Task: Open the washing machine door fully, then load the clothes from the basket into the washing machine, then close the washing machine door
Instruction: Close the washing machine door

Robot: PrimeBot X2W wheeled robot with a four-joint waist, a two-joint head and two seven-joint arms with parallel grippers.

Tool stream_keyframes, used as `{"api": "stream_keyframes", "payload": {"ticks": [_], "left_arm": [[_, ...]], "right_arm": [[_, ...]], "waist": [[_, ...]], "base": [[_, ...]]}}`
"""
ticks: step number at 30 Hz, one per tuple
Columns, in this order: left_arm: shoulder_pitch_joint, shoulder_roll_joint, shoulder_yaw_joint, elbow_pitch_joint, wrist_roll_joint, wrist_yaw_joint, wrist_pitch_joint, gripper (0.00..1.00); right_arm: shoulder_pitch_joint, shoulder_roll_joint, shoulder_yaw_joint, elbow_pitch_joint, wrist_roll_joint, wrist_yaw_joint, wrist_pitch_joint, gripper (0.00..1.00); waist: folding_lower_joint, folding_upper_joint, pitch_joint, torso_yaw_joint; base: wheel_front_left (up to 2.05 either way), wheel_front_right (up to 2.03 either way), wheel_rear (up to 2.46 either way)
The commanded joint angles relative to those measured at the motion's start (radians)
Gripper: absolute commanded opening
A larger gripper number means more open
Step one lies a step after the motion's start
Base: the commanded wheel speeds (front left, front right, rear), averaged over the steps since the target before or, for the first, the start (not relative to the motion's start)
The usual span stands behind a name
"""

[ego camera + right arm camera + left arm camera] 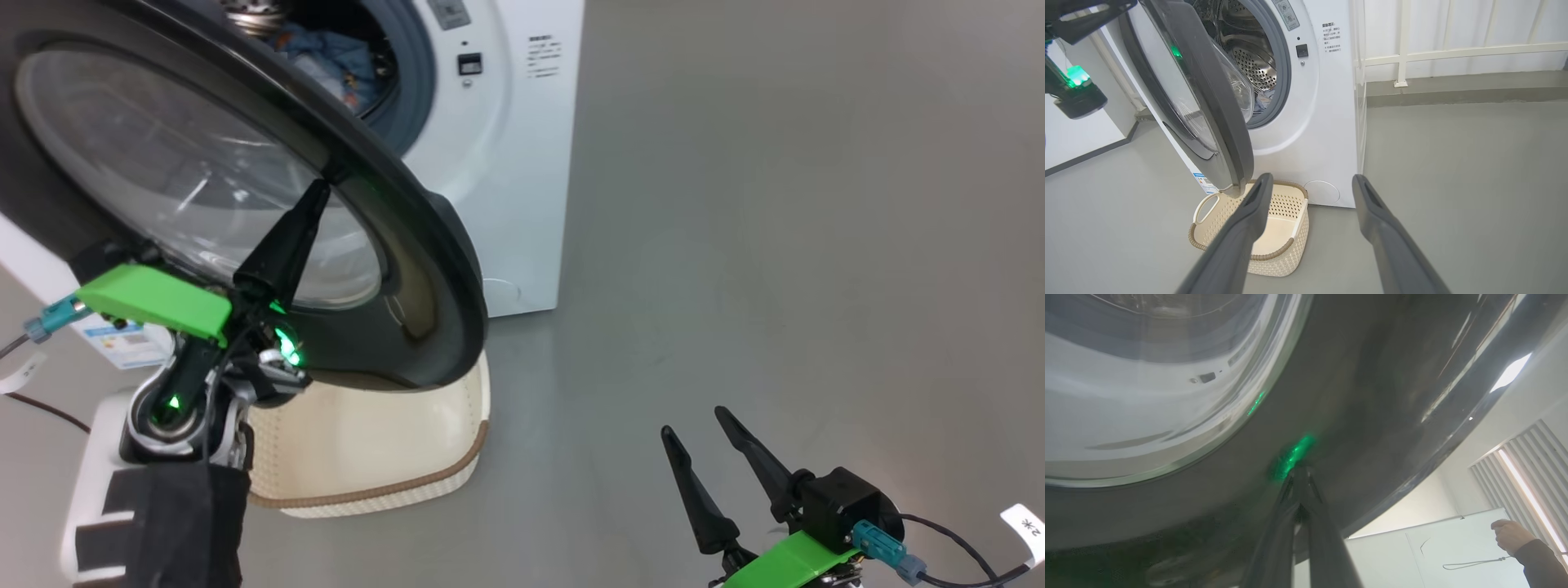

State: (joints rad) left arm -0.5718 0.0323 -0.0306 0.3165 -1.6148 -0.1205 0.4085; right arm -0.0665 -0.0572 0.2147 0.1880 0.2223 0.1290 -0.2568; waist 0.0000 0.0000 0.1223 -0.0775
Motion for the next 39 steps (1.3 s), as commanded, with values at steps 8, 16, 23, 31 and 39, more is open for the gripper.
{"api": "stream_keyframes", "payload": {"ticks": [8,16,23,31,39], "left_arm": [[-0.092,0.019,0.025,0.093,0.064,-0.01,-0.08,0.0],[0.015,0.1,-0.117,0.017,0.283,-0.01,-0.227,0.07],[0.168,0.222,-0.305,-0.023,0.602,-0.01,-0.552,1.0],[0.298,0.232,-0.274,0.013,0.874,0.061,-0.669,1.0],[0.464,0.134,-0.08,-0.116,1.133,0.108,-0.67,1.0]], "right_arm": [[-0.015,0.007,0.033,-0.016,0.014,0.002,-0.005,1.0],[0.008,0.007,0.011,-0.021,0.014,0.002,-0.005,1.0],[0.032,0.007,-0.03,-0.027,0.002,0.002,-0.005,1.0],[0.05,0.006,-0.059,-0.043,-0.015,0.002,-0.005,1.0],[0.053,0.002,-0.09,-0.06,-0.028,0.002,-0.005,1.0]], "waist": [[0.0,0.0,-0.018,-0.038],[0.0,0.0,-0.046,-0.018],[0.0,0.0,-0.074,0.019],[0.0,0.0,-0.093,0.06],[0.0,0.0,-0.096,0.1]], "base": [[0.0,0.0,0.0],[0.0,0.0,0.0],[0.0,0.0,0.0],[0.0,0.0,0.0],[0.0,0.0,0.0]]}}
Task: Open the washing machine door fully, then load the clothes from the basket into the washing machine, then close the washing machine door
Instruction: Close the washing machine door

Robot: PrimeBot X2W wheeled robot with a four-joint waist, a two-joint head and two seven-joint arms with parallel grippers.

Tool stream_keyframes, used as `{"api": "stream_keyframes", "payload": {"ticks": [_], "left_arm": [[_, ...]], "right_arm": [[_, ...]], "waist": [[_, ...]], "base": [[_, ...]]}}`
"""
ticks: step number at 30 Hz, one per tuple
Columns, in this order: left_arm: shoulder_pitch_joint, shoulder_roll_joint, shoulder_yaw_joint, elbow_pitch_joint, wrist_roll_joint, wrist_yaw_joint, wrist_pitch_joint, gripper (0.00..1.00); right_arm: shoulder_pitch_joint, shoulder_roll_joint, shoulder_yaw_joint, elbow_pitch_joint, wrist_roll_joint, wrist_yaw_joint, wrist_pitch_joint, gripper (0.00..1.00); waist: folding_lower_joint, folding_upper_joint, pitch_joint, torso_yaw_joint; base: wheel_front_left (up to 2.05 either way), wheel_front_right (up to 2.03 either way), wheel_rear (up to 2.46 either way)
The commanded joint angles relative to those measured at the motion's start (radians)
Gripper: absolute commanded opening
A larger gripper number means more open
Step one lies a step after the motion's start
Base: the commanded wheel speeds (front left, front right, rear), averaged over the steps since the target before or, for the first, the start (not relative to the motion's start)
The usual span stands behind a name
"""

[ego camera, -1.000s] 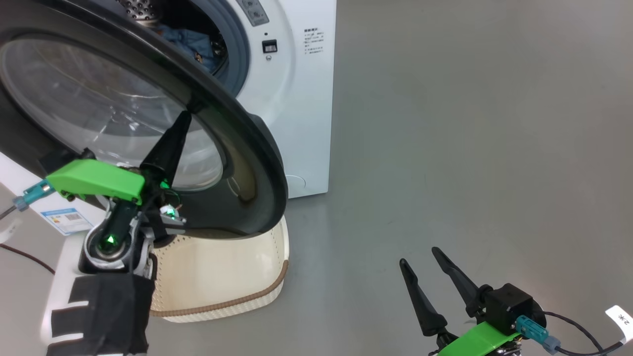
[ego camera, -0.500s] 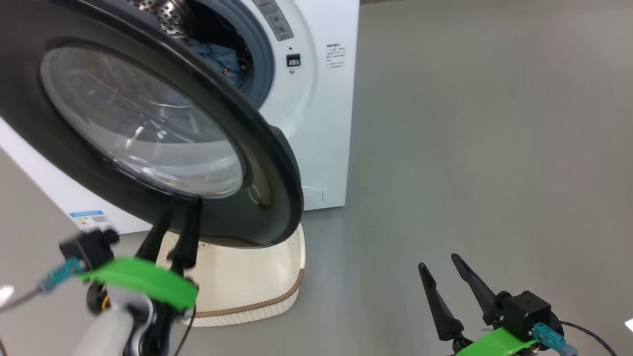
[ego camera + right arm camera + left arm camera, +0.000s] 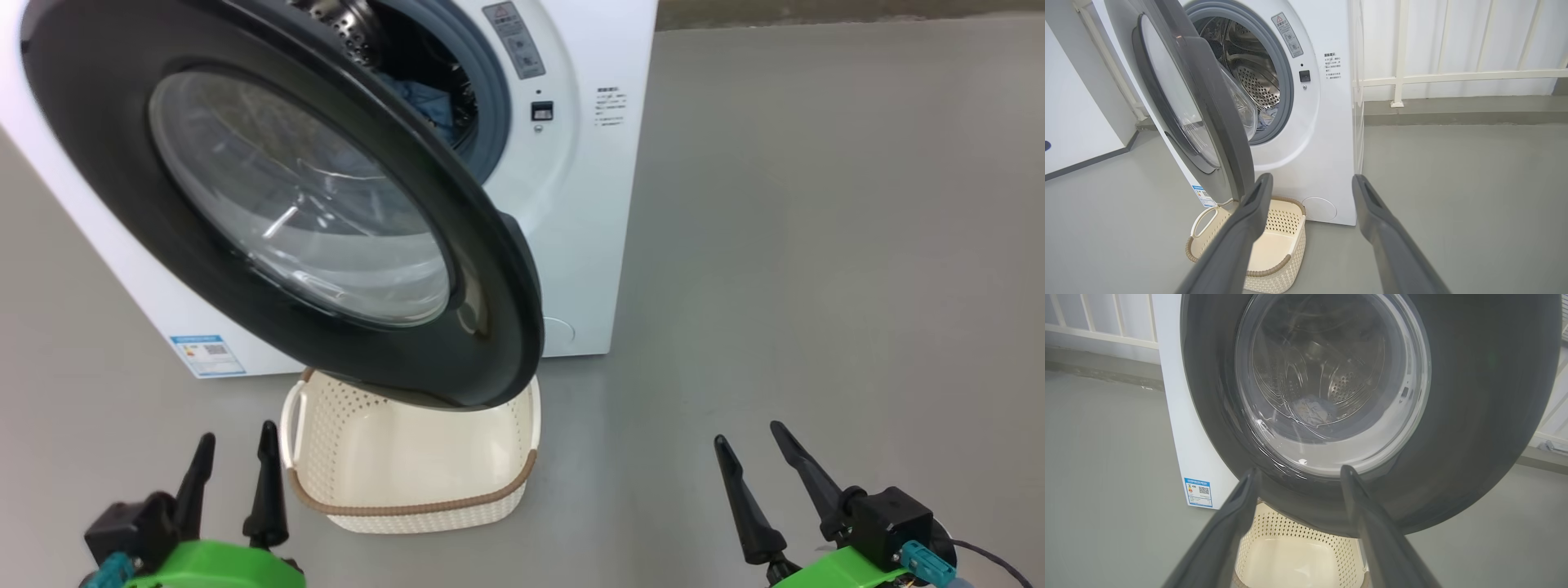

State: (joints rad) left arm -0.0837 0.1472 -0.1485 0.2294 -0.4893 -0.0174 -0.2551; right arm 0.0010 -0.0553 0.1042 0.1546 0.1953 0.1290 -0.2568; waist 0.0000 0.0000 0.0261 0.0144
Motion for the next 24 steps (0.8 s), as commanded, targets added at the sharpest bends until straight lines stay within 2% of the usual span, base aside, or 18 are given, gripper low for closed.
{"api": "stream_keyframes", "payload": {"ticks": [1,3,9,24], "left_arm": [[-0.008,0.003,0.053,-0.041,0.03,0.002,-0.006,1.0],[0.036,-0.03,0.091,-0.067,0.092,-0.016,-0.006,1.0],[0.098,-0.066,0.147,-0.069,0.178,-0.039,-0.007,1.0],[0.141,-0.095,0.221,-0.077,0.22,-0.066,-0.007,1.0]], "right_arm": [[-0.014,0.0,0.016,-0.028,-0.003,0.002,-0.005,1.0],[-0.009,0.0,0.003,-0.028,-0.005,0.002,-0.005,1.0],[0.0,0.001,-0.021,-0.027,-0.008,0.002,-0.005,1.0],[-0.006,-0.003,-0.057,-0.002,-0.02,0.002,-0.005,1.0]], "waist": [[0.0,0.0,0.0,0.014],[0.0,0.0,-0.007,0.031],[0.0,0.0,-0.022,0.056],[0.0,0.0,-0.033,0.085]], "base": [[0.0,0.0,0.0],[0.0,0.0,0.0],[0.0,0.0,0.0],[0.0,0.0,0.0]]}}
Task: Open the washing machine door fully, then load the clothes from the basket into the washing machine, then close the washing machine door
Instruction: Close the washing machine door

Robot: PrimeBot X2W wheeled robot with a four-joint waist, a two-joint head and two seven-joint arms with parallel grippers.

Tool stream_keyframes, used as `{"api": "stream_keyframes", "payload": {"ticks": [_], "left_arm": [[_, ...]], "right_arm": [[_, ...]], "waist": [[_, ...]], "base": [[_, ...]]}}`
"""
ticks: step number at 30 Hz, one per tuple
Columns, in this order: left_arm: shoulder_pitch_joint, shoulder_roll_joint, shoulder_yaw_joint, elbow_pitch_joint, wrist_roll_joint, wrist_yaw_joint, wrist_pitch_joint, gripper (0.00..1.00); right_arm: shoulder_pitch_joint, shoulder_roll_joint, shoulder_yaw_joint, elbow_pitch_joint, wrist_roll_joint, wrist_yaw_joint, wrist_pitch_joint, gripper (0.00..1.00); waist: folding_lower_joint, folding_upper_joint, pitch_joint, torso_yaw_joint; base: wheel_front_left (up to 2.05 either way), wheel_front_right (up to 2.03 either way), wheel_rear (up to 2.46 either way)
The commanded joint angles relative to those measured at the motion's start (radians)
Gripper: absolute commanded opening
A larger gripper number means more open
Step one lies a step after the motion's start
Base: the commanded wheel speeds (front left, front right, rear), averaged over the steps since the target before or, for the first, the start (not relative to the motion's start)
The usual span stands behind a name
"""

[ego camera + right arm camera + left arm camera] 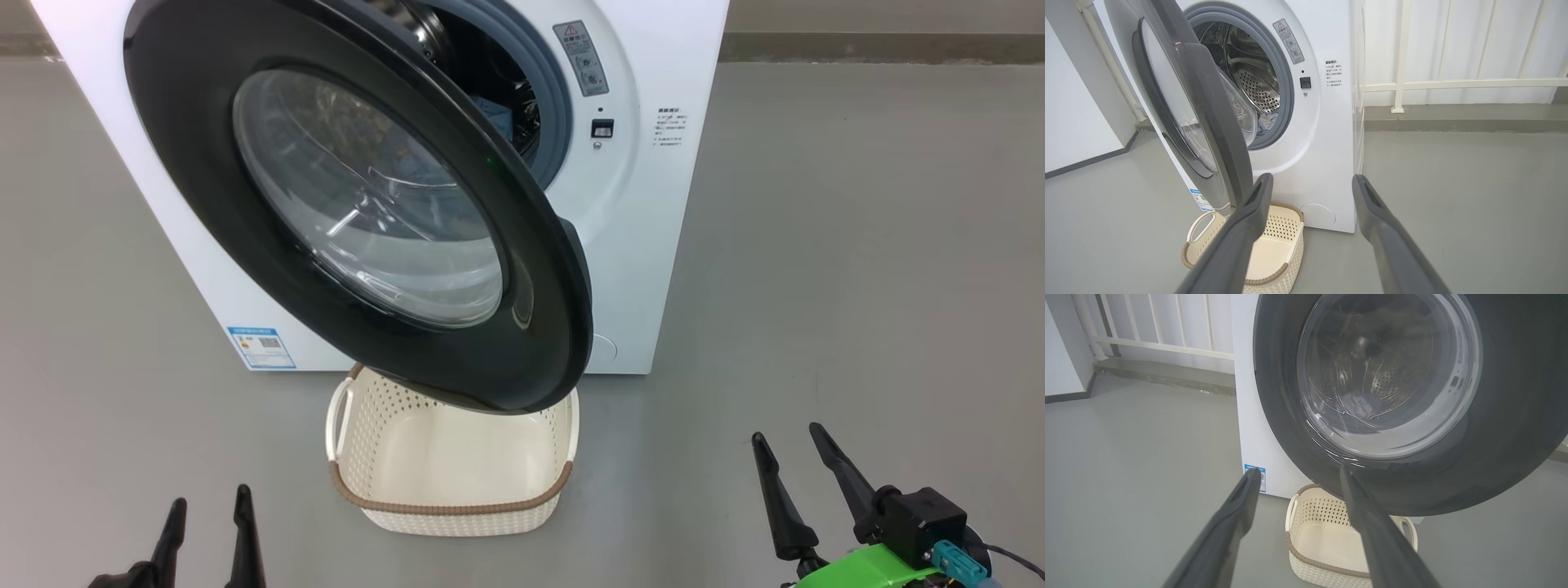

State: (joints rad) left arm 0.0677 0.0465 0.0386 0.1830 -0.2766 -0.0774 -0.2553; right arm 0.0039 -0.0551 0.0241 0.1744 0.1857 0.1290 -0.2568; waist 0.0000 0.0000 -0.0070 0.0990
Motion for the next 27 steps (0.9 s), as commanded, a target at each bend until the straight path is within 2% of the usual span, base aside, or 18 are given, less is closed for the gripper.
{"api": "stream_keyframes", "payload": {"ticks": [1,4,5,6,7,18,27], "left_arm": [[-0.009,0.005,0.035,-0.03,0.008,-0.007,-0.006,1.0],[-0.008,0.004,0.036,-0.031,0.005,-0.009,-0.006,1.0],[-0.008,0.004,0.035,-0.031,0.003,-0.009,-0.006,1.0],[-0.007,0.004,0.034,-0.031,0.0,-0.009,-0.006,1.0],[-0.007,0.004,0.033,-0.032,-0.002,-0.007,-0.006,1.0],[-0.008,0.004,0.031,-0.039,-0.012,0.0,-0.006,1.0],[-0.006,0.004,0.02,-0.041,-0.024,0.008,-0.006,1.0]], "right_arm": [[-0.01,-0.003,0.022,-0.021,-0.011,0.002,-0.005,1.0],[-0.011,-0.004,0.025,-0.019,-0.011,0.002,-0.005,1.0],[-0.012,-0.004,0.026,-0.018,-0.01,0.002,-0.005,0.5],[-0.015,-0.003,0.026,-0.021,-0.009,0.002,-0.005,0.19],[-0.016,-0.003,0.027,-0.022,-0.008,0.002,-0.005,0.0],[-0.045,-0.002,0.02,-0.042,0.015,0.002,-0.005,0.0],[-0.154,-0.001,0.049,-0.179,0.034,0.002,-0.005,0.0]], "waist": [[0.0,0.0,0.0,0.002],[0.0,0.0,0.001,0.002],[0.0,0.0,0.002,0.001],[0.0,0.0,0.003,0.001],[0.0,0.0,0.003,0.0],[0.0,0.0,0.009,0.004],[0.0,0.0,0.011,0.012]], "base": [[0.0,0.0,0.0],[0.0,0.0,0.0],[0.0,0.0,0.0],[0.0,0.0,0.0],[0.0,0.0,0.0],[0.0,0.0,0.0],[0.0,0.0,0.0]]}}
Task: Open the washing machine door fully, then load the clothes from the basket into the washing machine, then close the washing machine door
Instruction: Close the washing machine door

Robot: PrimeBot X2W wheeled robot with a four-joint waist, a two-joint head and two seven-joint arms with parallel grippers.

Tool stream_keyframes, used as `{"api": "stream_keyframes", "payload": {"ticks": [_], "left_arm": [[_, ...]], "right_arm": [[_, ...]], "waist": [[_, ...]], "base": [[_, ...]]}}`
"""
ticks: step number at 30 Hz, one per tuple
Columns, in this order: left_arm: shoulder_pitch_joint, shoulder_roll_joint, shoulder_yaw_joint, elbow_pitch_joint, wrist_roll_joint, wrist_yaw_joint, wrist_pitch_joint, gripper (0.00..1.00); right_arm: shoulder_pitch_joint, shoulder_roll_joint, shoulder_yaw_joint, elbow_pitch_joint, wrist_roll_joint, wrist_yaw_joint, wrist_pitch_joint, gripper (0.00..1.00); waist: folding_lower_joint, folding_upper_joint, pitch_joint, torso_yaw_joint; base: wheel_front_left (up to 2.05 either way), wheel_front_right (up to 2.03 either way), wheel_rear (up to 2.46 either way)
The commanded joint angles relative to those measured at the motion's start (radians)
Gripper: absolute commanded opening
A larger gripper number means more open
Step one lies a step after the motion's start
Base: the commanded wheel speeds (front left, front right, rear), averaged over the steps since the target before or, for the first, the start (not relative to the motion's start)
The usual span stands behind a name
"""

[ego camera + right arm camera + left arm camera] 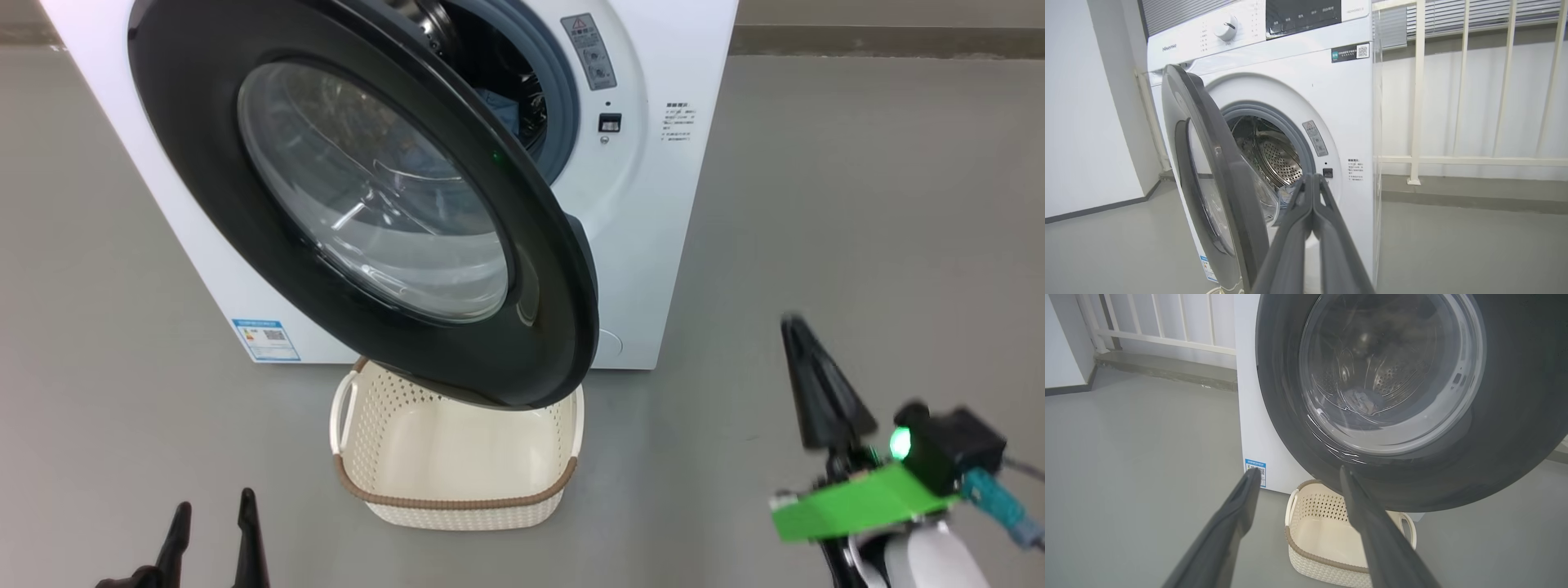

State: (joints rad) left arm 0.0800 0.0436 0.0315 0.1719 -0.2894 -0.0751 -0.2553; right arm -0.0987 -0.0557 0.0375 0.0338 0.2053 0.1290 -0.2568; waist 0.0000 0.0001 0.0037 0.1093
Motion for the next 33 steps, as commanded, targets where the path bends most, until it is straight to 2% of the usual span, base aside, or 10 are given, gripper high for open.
{"api": "stream_keyframes", "payload": {"ticks": [1,5,6,11,15,19,26,33], "left_arm": [[-0.019,0.007,0.025,-0.03,-0.012,0.006,-0.006,1.0],[-0.023,0.007,0.019,-0.029,-0.013,0.006,-0.006,1.0],[-0.026,0.007,0.013,-0.029,-0.015,0.005,-0.006,1.0],[-0.03,0.007,0.006,-0.025,-0.021,0.006,-0.006,1.0],[-0.032,0.007,-0.007,-0.026,-0.031,0.007,-0.006,1.0],[-0.041,0.007,-0.017,-0.031,-0.039,0.013,-0.006,1.0],[-0.079,0.007,-0.04,-0.039,-0.063,0.01,-0.006,1.0],[-0.113,0.007,-0.04,-0.044,-0.086,0.009,-0.006,1.0]], "right_arm": [[-0.07,-0.002,0.05,-0.054,0.016,0.002,-0.005,0.0],[-0.126,-0.01,0.109,-0.089,0.021,0.002,-0.005,0.0],[-0.163,-0.015,0.159,-0.106,0.023,0.002,-0.005,0.0],[-0.224,-0.013,0.285,-0.131,0.042,0.002,-0.005,0.0],[-0.233,-0.013,0.361,-0.071,0.057,0.002,-0.005,0.0],[-0.246,-0.02,0.421,0.041,0.07,0.002,-0.005,0.0],[-0.33,-0.017,0.432,0.217,0.093,0.002,-0.005,0.0],[-0.4,-0.009,0.372,0.257,0.08,0.002,-0.005,0.0]], "waist": [[0.0,-0.0001,0.001,0.004],[0.0,-0.0001,0.002,0.014],[0.0,-0.0001,0.004,0.026],[0.0,-0.0001,0.007,0.061],[0.0,-0.0001,0.018,0.091],[0.0,-0.0001,0.047,0.112],[0.0,-0.0001,0.117,0.141],[0.0,-0.0001,0.174,0.153]], "base": [[0.0,0.0,0.0],[0.0,0.0,0.0],[0.0,0.0,0.0],[0.0,0.0,0.0],[0.0,0.0,0.0],[0.0,0.0,0.0],[0.0,0.0,0.0],[0.0,0.0,0.0]]}}
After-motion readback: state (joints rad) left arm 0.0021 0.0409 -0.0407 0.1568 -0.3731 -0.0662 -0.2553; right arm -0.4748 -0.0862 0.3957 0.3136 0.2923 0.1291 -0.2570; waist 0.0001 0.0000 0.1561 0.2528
